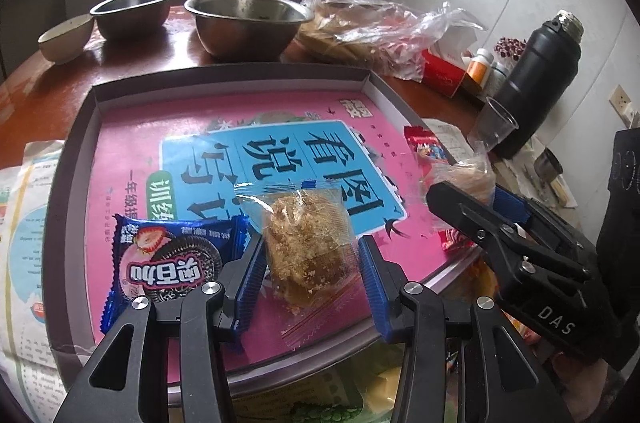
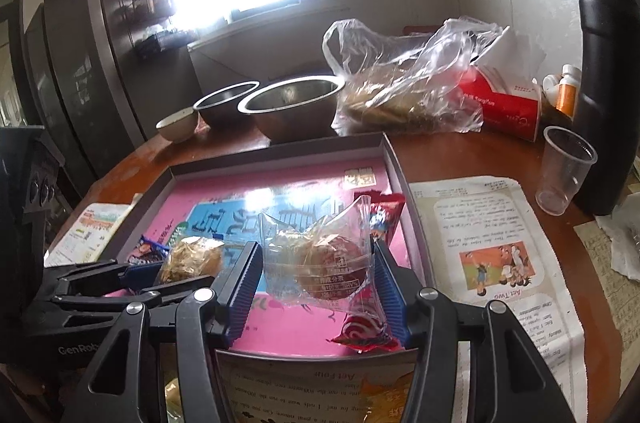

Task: Organize snacks
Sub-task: 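Lower and open the left gripper on the tray while the right releases the bread bag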

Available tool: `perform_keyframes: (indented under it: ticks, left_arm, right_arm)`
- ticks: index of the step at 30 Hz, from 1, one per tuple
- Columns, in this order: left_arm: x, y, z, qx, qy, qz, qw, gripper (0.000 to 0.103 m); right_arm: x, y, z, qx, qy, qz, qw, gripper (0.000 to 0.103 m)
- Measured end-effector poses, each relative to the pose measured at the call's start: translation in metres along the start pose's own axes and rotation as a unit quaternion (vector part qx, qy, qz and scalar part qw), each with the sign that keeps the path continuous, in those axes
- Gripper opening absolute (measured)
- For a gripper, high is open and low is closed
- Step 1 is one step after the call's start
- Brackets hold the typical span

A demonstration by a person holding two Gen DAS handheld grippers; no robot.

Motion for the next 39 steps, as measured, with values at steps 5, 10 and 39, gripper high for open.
perform_keyframes:
  ticks: [5,10,39]
  left_arm:
    - [0.001,0.002,0.001,0.000,0.002,-0.002,1.0000,0.048]
    - [0.002,0.004,0.000,0.005,0.001,-0.005,1.0000,0.048]
    - [0.002,0.005,-0.001,0.010,0.009,-0.005,0.9999,0.049]
  right_arm:
    - [0.002,0.003,-0.003,0.006,0.000,0.006,1.000,0.055]
    - [0.003,0.007,-0.007,0.017,0.002,0.007,1.000,0.056]
    - [0.003,0.013,-0.005,0.025,0.004,0.002,1.000,0.066]
Point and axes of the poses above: each gripper's, at about its wrist camera, not at the fingertips, and z roughly against the way its jaws point, x to its left, y to its underside, the point moved 3 cm from there along -z, roughly the way its jaws point
